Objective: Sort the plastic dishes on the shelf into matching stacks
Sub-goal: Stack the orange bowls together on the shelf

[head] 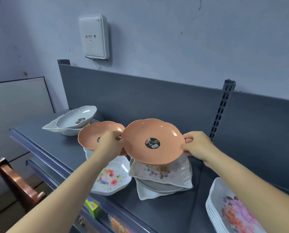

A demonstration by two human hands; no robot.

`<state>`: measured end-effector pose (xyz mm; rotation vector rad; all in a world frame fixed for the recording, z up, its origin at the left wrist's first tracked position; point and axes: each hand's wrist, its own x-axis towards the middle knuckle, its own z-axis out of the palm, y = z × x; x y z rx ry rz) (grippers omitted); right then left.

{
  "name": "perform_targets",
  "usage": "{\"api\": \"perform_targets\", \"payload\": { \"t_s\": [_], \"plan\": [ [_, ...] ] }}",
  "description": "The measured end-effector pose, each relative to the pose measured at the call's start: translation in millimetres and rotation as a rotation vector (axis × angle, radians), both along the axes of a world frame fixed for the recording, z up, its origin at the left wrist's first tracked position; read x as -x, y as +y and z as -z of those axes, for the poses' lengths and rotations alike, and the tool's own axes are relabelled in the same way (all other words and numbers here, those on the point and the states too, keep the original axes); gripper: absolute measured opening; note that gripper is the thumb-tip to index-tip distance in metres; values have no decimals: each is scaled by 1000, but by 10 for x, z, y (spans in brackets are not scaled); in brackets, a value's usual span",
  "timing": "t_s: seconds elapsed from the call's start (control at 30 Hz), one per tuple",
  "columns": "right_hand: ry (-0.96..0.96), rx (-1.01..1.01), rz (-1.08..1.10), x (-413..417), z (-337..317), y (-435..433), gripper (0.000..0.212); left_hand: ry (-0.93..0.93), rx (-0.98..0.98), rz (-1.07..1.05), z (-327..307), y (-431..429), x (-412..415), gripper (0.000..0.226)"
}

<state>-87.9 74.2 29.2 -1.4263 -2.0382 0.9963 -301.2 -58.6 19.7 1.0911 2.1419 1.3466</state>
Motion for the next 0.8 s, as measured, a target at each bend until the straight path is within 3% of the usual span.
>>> {"api": "perform_targets", "payload": {
  "t_s": [0.27,0.43,0.8],
  "plan": [
    [117,47,-114,619,-224,70,29,26,-44,-215,-66,-164,471,26],
    [106,32,-127,1122,-160,46,34,-59,-82,-230,-7,-198,866,28],
    [-18,35,-40,2108,165,205,32,105,81,-211,343,-34,1846,20]
  ]
}}
